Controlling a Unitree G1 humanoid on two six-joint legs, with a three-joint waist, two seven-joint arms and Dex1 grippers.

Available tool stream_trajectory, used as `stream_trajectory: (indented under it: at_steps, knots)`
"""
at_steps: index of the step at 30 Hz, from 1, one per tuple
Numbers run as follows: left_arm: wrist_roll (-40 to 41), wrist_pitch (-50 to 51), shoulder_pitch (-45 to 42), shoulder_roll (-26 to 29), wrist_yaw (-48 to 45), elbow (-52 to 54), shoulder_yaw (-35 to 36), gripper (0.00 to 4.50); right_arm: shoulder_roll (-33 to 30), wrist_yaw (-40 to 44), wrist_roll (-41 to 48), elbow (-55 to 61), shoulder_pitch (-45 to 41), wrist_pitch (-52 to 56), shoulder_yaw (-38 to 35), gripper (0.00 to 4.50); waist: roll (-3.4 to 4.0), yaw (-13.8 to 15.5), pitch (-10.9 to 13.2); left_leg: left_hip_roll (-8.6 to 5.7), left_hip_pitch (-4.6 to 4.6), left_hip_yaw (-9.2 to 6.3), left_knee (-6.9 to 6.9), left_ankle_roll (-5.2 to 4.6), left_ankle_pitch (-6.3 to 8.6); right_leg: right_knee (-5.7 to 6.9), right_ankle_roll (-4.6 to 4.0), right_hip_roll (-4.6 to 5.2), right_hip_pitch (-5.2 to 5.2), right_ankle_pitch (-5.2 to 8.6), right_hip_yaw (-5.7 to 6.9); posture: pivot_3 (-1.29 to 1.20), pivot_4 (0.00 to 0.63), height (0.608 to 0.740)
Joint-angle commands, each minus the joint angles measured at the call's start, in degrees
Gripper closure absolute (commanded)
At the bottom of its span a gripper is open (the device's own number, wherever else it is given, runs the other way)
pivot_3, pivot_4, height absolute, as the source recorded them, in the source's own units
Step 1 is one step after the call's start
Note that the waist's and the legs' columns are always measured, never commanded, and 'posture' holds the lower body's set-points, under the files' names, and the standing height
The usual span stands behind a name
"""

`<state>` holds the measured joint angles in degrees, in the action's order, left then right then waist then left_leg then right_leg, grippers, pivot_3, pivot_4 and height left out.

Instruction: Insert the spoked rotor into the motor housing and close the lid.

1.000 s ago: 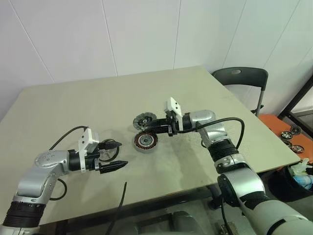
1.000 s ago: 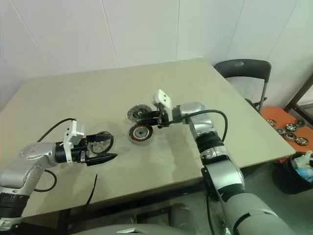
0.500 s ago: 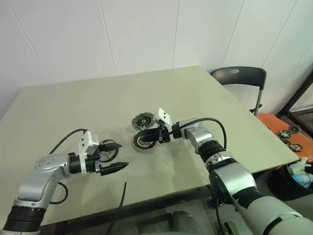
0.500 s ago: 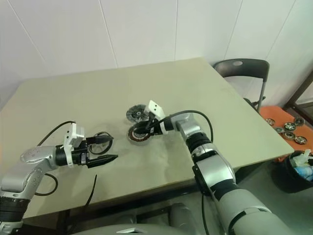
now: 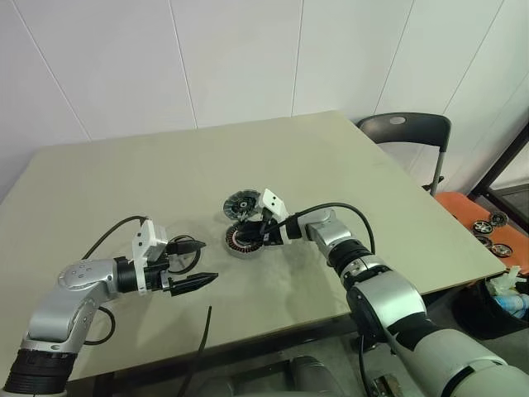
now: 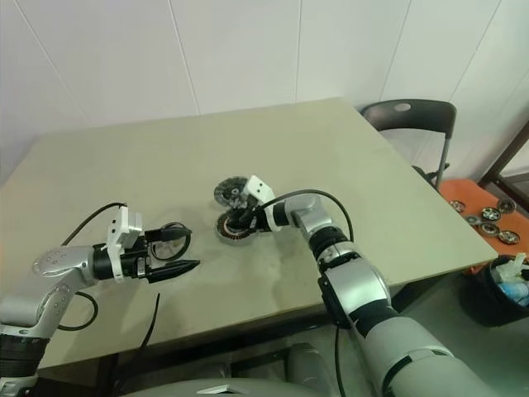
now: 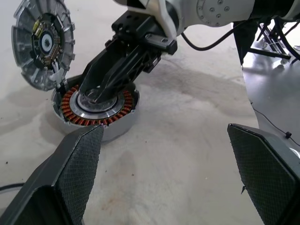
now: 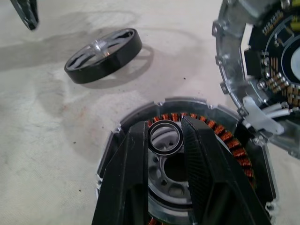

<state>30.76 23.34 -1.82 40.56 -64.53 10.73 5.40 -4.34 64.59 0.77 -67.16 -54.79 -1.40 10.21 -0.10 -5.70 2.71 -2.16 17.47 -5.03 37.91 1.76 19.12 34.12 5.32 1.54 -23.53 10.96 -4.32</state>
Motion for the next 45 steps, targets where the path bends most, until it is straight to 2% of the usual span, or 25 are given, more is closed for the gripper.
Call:
stream_trajectory:
  at_steps: [1,16,45]
  knots:
    - [1.5,0.3,-0.2,0.2,0.3,2.3,1.2,0.0,-0.1,-1.1,0.0,-0.6,-2.7,-1.2,-1.7,3.79,0.0,0.0,0.0,0.0,0.0,0.0,0.0,0.0,0.0,0.0,0.0,0.0,0.0,0.0,0.0,0.0,0.0,0.74]
    - [1.7,0.5,-0.6,0.3,0.8,1.6,1.0,0.0,-0.7,1.7,-2.2,-0.5,-1.2,-2.4,-0.8,3.79,0.0,0.0,0.0,-0.01,-0.01,0.01,0.0,0.0,0.0,0.0,0.0,-0.02,0.01,0.0,0.0,0.0,0.0,0.74]
    - [1.7,-0.1,0.8,0.0,1.4,2.2,1.2,0.0,-1.1,-0.6,-4.3,-2.0,-1.0,-3.8,-1.5,3.79,0.0,0.0,0.0,-0.01,-0.04,0.01,0.0,0.0,0.0,0.01,-0.02,-0.02,0.04,0.02,0.0,0.0,0.0,0.74]
